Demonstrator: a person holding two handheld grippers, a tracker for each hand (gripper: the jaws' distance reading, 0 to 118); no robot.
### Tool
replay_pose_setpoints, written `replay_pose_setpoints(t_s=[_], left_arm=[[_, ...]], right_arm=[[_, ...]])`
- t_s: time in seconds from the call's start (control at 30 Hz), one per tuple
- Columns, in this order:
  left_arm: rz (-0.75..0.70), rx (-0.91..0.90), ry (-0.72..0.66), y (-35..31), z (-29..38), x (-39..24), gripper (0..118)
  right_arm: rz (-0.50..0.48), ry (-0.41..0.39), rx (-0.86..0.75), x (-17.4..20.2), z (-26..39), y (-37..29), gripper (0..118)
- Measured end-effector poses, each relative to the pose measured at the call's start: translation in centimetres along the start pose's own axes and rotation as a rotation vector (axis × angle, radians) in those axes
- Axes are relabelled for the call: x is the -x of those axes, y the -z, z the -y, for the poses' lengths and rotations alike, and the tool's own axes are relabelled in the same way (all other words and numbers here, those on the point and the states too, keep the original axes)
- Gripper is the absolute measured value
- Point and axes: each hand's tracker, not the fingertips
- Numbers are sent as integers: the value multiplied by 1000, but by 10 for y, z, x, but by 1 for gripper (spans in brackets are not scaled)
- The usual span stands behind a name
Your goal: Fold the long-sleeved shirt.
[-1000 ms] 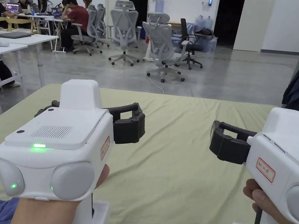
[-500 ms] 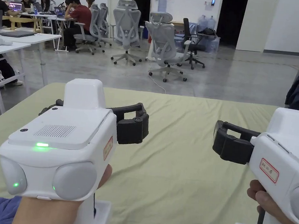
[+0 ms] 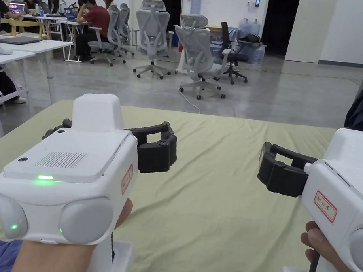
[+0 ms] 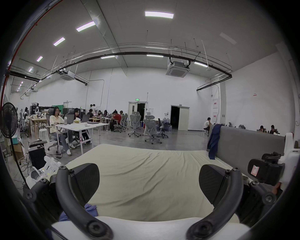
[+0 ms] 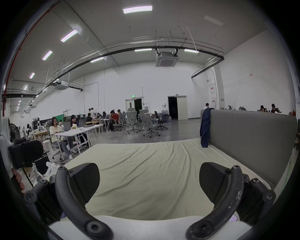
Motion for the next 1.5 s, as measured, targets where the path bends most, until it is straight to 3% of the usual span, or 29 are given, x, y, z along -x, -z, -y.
replay_pose_setpoints(t_s=[0.5, 0.53, 0.57, 0.6, 0.63, 0.7, 0.73, 0.87, 1.0, 1.03, 1.23, 1.37, 1.43, 1.5], left_arm=[[5, 6, 17, 1, 4, -5, 118], [52, -8, 7, -2, 5, -4, 111], [106, -40, -13, -7, 7, -2, 85], [130, -41, -18, -9, 8, -3, 27], [128, -14, 2, -8, 9, -6, 3], [93, 1, 20, -10, 14, -22, 2], [94, 7, 22, -10, 15, -25, 2], [114, 38, -36, -6, 16, -18, 2], [15, 23, -96, -17, 8, 33, 2], [-10, 19, -122, -25, 5, 52, 2], [-511, 74, -56, -106, 5, 195, 2], [-798, 113, -45, -173, 12, 261, 2], [-861, 123, -54, -194, 18, 277, 2], [-842, 139, -53, -196, 24, 287, 2]], right_arm=[[0, -1, 27, -2, 1, 2, 118], [-23, 13, 34, -4, 1, 1, 106], [-81, 34, 27, -4, 3, -1, 74], [-86, 25, 36, -4, 4, -2, 27], [-53, -3, 55, -1, 7, 0, 3], [40, -79, 77, 9, 9, -2, 3], [39, -98, 73, 8, 10, -5, 3], [19, -49, 97, 3, 15, 4, 3], [22, -123, 93, 40, 14, 21, 3], [-4, -122, 100, 57, 13, 24, 3], [-505, -159, 94, 215, 21, 14, 3], [-880, -94, 135, 312, 28, -21, 4], [-1007, -57, 172, 346, 36, -39, 4], [-1060, -67, 209, 362, 43, -47, 4]])
